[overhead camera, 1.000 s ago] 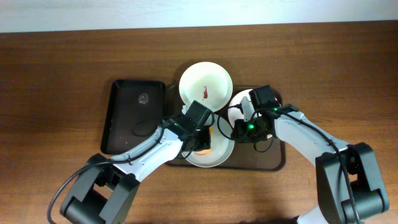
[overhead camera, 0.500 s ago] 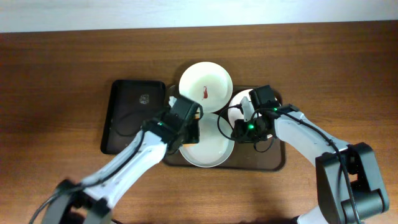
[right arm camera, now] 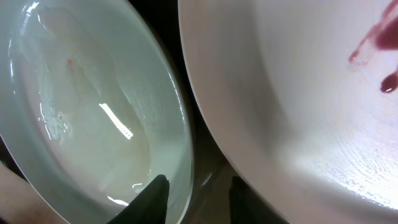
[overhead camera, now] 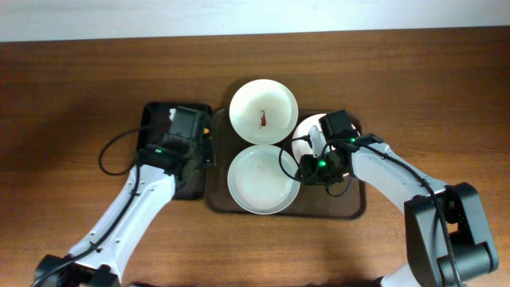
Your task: Clean dirty plates on tray and stack at the side
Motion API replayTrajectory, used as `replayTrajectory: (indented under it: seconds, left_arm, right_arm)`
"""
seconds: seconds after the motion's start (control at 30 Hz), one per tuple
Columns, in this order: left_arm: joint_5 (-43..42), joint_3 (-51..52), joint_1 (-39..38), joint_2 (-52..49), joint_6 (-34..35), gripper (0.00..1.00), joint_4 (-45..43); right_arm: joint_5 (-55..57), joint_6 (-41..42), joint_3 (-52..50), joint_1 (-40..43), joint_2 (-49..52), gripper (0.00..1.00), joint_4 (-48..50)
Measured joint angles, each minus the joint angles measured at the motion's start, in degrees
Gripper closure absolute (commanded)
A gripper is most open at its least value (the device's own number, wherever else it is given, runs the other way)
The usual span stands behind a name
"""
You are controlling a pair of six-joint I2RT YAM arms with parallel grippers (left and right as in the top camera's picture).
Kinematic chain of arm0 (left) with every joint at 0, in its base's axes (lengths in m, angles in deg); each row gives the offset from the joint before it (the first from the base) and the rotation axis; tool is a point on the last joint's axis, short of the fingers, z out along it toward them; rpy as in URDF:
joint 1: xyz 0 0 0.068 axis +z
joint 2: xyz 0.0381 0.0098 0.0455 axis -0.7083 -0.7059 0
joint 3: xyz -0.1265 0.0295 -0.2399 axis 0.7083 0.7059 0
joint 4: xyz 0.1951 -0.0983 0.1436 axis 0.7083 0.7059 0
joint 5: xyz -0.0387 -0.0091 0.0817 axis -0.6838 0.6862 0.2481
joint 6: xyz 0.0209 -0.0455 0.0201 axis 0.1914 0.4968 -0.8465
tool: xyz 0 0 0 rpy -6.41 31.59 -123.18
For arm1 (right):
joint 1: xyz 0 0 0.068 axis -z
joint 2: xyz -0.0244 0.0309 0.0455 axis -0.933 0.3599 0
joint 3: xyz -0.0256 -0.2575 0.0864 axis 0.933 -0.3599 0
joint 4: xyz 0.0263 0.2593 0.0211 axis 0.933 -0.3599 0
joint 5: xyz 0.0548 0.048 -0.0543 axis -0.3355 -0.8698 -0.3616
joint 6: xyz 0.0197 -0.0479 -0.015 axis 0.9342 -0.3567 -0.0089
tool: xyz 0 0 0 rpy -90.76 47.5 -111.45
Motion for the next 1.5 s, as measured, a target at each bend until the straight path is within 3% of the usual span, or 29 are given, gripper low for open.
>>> replayTrajectory:
  seconds: [0.07,0.43,0.5,0.53,0.57,0.6,0.63,0.77,1.0,1.27,1.5]
  left_arm:
    - [0.04,0.00,1.86,-0.15,-2.89,1.00,-0.09]
    - [0.00,0.00,4.52,-11.43,-13.11,1.00,-4.94]
    - [0.02,0.00,4.52,-12.68,-13.66,1.00,-5.16]
    - [0.02,0.00,4.52,-13.25,-13.86,0.92,-5.29]
    - [0.02,0.00,4.52,-13.75,-13.94,0.77,-5.29]
    - [0.00,0.00,4.52,-14.08,-13.99,0.53,-5.27]
    - [0.00,0.00,4.52,-14.27,-14.34,0.44,-5.25]
    - [0.02,0.00,4.52,-14.27,-14.75,0.32,-5.22]
    - [0.00,0.00,4.52,-14.27,-14.73,0.26,-5.35]
    - [0.04,0.00,4.52,-14.27,-14.75,0.24,-6.36]
    - [0.02,0.00,4.52,-14.29,-14.75,0.24,-6.58]
  right_arm:
    - [0.00,-0.02,0.00,-0.13,0.00,0.66,0.00]
    - [0.02,0.04,-0.04,-3.96,2.43,0.96,0.74]
    - [0.09,0.46,-0.04,-3.96,2.43,0.96,0.92]
    - [0.15,0.44,-0.04,-3.91,2.43,0.96,1.29]
    - [0.11,0.46,-0.04,-3.87,2.43,0.96,1.38]
    - [0.02,0.46,-0.04,-3.89,2.43,0.96,1.29]
    - [0.04,0.46,-0.04,-3.89,2.43,0.96,1.22]
    - [0.04,0.46,-0.04,-3.89,2.40,0.96,0.46]
    - [4.09,0.04,1.64,-3.89,-3.45,0.96,-3.80]
    - [18.93,-0.52,1.97,-3.89,-14.29,0.96,-5.20]
    - [29.99,-5.84,2.05,-3.89,-20.63,0.96,-5.20]
